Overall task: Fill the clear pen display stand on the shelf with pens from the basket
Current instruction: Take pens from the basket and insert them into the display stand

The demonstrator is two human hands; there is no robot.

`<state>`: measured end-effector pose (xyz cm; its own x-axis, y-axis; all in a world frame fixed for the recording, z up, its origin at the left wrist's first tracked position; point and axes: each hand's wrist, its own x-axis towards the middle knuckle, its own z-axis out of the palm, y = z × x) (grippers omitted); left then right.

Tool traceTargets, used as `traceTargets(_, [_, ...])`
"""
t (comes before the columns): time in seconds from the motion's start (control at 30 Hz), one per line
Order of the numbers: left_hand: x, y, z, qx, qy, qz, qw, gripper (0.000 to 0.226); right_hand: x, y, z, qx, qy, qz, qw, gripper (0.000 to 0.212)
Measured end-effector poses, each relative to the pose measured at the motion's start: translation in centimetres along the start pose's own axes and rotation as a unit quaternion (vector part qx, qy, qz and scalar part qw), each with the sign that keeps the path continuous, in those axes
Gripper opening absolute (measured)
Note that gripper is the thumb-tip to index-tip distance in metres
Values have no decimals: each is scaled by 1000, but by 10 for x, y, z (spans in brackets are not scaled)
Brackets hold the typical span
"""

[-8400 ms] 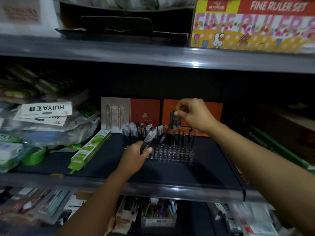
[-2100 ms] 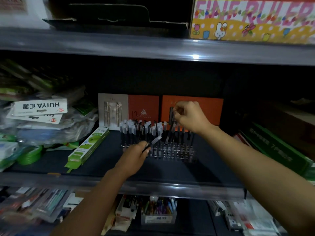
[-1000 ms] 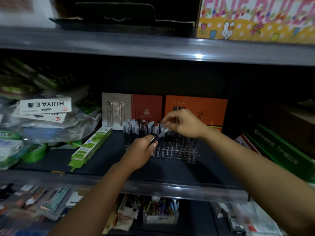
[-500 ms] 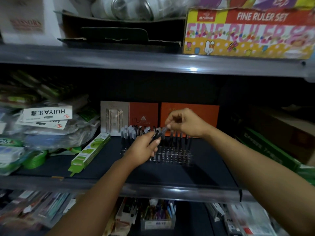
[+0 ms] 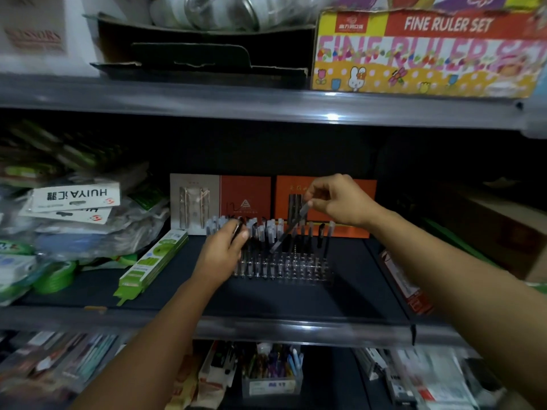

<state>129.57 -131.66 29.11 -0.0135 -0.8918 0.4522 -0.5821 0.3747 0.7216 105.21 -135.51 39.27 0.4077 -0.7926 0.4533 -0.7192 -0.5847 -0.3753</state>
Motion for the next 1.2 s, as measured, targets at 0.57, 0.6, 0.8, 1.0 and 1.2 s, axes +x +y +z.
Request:
traceTargets(0.57, [9,1,18,-98,-15,-66,993,25,13,15,32,-145,-60,-22,987,17])
traceTargets(0.6, [8,1,20,-104,-15,-63,992,22,13,15,33,-147,-63,-22,987,17])
traceTargets(0.8, [8,-3,36,-139,-28,-68,988,17,19,17,34,-164,-68,-27,984,17])
traceTargets(1.0, [7,-9,44,-137,-38,-55,988,10,17,16,34,-137,-81,-38,987,18])
traceTargets(1.2, [5,-11,44,-156,-38,-47,986,14,20,9,33,-94,-82,-45,991,15])
